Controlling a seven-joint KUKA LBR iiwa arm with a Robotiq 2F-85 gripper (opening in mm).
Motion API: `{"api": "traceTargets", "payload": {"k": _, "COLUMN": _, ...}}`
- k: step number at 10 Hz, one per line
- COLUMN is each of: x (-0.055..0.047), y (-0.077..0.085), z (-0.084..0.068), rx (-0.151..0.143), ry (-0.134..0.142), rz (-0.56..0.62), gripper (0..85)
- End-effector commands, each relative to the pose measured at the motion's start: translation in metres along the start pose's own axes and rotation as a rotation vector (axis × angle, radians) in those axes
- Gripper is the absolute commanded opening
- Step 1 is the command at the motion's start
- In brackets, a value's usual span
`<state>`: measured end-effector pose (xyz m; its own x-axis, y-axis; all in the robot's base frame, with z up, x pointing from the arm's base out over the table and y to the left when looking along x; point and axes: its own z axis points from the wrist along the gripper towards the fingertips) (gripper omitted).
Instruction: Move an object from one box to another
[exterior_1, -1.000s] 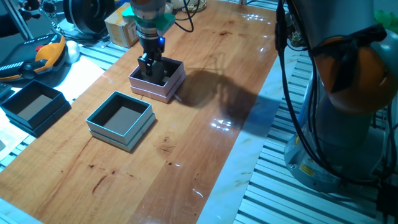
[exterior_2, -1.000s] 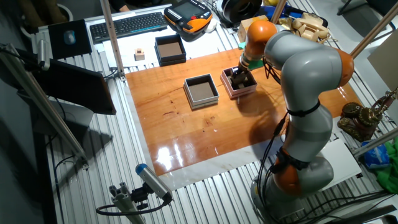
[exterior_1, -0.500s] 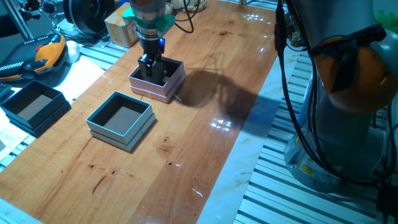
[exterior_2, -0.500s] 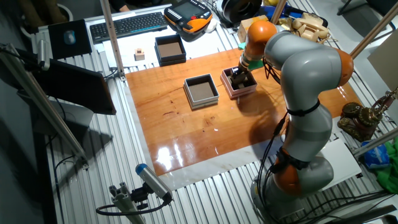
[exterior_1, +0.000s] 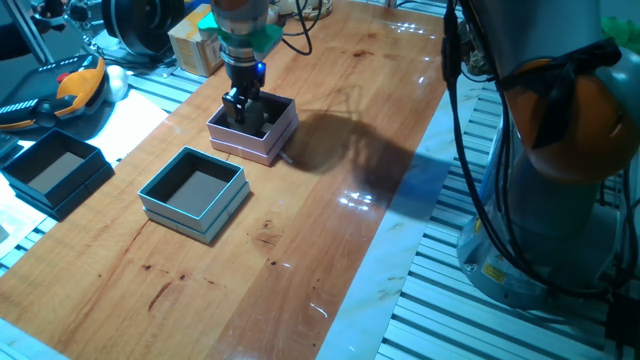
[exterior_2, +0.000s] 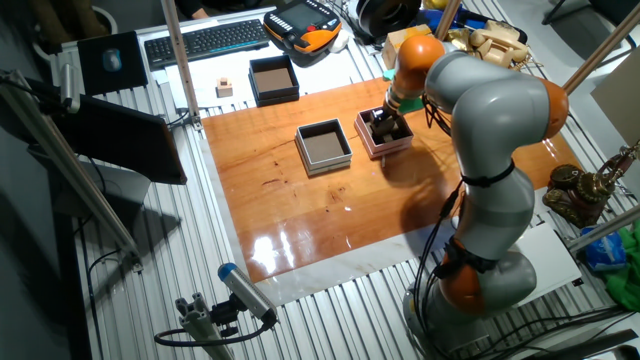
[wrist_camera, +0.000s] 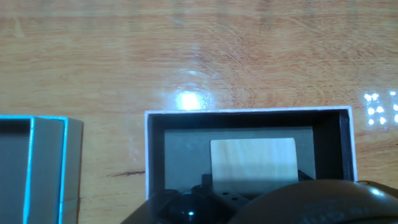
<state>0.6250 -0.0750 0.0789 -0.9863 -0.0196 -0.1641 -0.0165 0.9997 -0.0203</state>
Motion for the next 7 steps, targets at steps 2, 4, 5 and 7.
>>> {"api": "traceTargets", "payload": {"k": 2, "x": 0.0002, "y": 0.0000, "z": 0.0005, "rx": 0.002, "ry": -0.006, "rz": 0.000, "gripper": 0.0}}
{"api": "traceTargets", "payload": {"k": 4, "x": 0.0005, "y": -0.0006, "z": 0.0013, "rx": 0.005, "ry": -0.009, "rz": 0.005, "gripper": 17.0}}
{"api": "traceTargets", "payload": {"k": 5, "x": 0.0007, "y": -0.0004, "z": 0.0017, "rx": 0.005, "ry": -0.012, "rz": 0.008, "gripper": 17.0}}
{"api": "traceTargets", "payload": {"k": 7, "x": 0.0010, "y": -0.0011, "z": 0.0021, "rx": 0.007, "ry": -0.015, "rz": 0.009, "gripper": 17.0}}
